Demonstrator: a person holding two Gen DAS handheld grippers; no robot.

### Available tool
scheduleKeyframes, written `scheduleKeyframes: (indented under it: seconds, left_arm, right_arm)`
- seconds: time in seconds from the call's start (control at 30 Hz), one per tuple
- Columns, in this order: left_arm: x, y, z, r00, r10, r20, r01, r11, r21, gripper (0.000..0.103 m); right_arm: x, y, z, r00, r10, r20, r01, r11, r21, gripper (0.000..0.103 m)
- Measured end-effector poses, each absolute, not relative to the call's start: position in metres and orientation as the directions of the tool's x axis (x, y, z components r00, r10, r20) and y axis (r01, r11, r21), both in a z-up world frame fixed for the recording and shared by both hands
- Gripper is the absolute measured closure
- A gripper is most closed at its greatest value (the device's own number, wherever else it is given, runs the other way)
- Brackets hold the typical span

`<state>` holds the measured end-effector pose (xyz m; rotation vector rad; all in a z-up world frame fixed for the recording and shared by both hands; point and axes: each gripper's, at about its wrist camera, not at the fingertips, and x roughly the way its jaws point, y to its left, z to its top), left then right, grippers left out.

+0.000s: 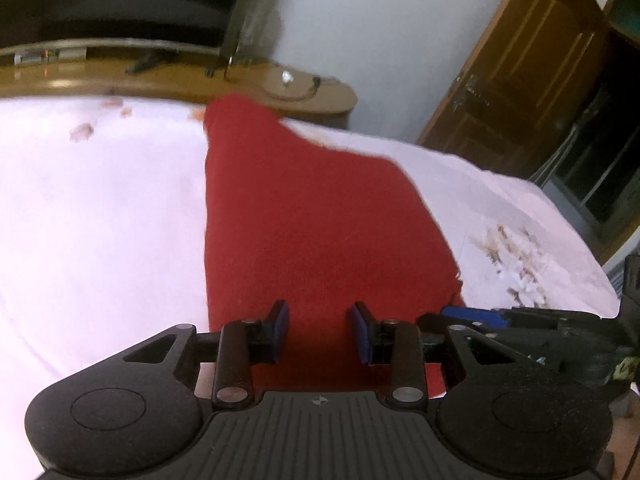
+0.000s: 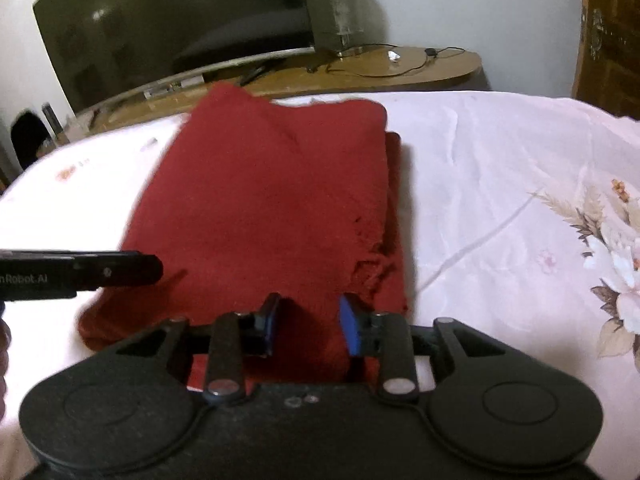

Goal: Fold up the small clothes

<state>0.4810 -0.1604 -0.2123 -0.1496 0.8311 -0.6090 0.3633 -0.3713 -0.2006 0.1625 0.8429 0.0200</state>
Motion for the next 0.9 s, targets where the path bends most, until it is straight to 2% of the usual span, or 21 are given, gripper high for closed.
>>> scheduleKeyframes:
  seconds: [0.13, 0.27, 0.43, 0.67, 0.8, 0.9]
  left_arm:
    - [0.497, -0.158, -0.200, 0.535, -0.556, -0.636, 0.432, 0.827, -0.360, 0.068]
    - [0.514, -0.159, -0.201, 0.543, -0.545, -0.639, 0.403, 0.837, -0.370, 0.068]
    - [0.533, -0.177, -0.199, 0.563, -0.524, -0.639, 0.423, 0.847, -0.322, 0.068]
    - [0.558, -0.199, -0.209, 0.579, -0.484, -0.656, 0.412, 0.868, -0.277, 0.068]
    - [0.560, -0.206, -0.213, 0.585, -0.473, -0.658, 0.426, 0.870, -0.247, 0.068]
    - [0.561, -0.206, -0.207, 0.594, -0.470, -0.653, 0.421, 0.873, -0.247, 0.068]
  right_arm:
    - [0.366, -0.381, -0.177, 0.736, 0.119, -0.667, 0.054, 0.971, 0.233, 0.068]
    - [0.390, -0.380, -0.166, 0.760, 0.094, -0.643, 0.050, 0.978, 0.202, 0.066]
    - [0.414, -0.378, -0.163, 0.782, 0.079, -0.618, 0.056, 0.979, 0.196, 0.066]
    - [0.442, -0.374, -0.179, 0.787, 0.037, -0.616, 0.081, 0.983, 0.163, 0.066]
    - [0.456, -0.372, -0.203, 0.730, -0.005, -0.683, 0.094, 0.991, 0.093, 0.063]
    - [0.456, -0.376, -0.200, 0.735, 0.011, -0.678, 0.087, 0.990, 0.110, 0.063]
